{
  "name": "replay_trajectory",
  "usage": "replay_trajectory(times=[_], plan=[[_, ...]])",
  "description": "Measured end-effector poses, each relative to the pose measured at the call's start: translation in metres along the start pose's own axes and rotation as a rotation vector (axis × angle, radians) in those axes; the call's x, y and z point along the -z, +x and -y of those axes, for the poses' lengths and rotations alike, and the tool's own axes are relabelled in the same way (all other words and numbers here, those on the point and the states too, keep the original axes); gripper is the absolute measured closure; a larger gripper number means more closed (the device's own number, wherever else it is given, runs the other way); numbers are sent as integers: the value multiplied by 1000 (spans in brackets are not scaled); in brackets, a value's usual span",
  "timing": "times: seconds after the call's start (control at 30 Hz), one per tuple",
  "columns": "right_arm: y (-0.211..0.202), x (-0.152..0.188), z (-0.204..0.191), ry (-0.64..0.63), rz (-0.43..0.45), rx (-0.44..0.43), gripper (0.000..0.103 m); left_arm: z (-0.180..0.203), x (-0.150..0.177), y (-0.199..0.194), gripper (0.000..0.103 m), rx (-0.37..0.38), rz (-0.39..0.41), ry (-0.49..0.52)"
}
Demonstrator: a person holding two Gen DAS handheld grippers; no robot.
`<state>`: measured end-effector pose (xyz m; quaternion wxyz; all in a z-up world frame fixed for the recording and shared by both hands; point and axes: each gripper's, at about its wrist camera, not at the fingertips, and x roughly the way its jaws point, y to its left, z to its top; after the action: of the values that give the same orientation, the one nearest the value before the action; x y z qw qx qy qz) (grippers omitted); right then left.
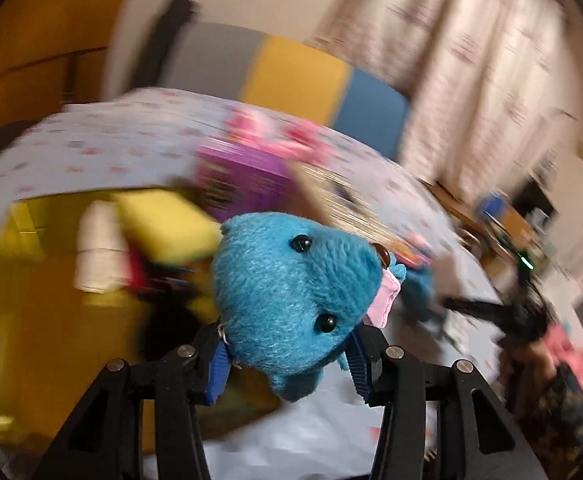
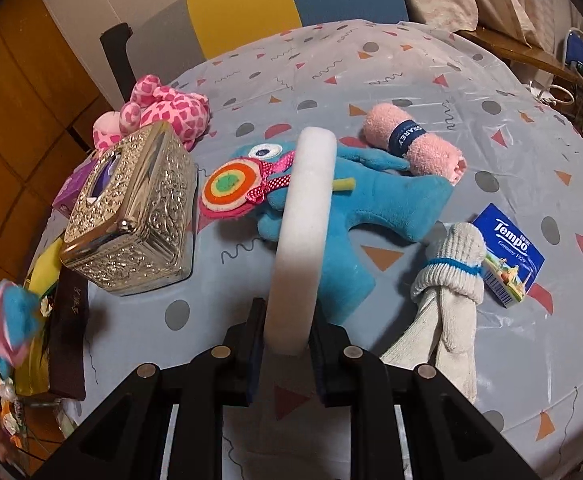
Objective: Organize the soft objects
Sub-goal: 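Carry the light-blue teddy bear into the gold tray and open the left tool, then carry the white foam block into the gold tray and open the right tool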
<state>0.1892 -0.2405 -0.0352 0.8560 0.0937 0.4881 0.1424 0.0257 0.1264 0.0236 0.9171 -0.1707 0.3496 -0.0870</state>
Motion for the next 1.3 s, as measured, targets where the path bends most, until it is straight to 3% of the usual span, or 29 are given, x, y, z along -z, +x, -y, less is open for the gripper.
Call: replay_trajectory(times=[0.2,0.37,0.57,0.77,0.93,1.1,1.3], plan=[[-5,-2,2,11,23,-15,84,-98,-22,-44,54,-275,79,-162],[-4,-2,1,5,26,-11,84,-159,-29,-43,53,-394,70,-285],[-4,-2,3,8,26,1,84,-207,-31,-15,51,-459,27,-395],[-3,-2,1,6,25,12,84,-224,-41,11,44,-546,-6,-378],[-4,-2,3,12,31,20,84,-224,-49,15,22,-574,-6,-337],[-4,-1,1,4,34,28,84,-206,-48,0,21,-622,37,-240],[-8,-2,4,12,52,41,84,-184,-41,-25,20,-641,86,-215]])
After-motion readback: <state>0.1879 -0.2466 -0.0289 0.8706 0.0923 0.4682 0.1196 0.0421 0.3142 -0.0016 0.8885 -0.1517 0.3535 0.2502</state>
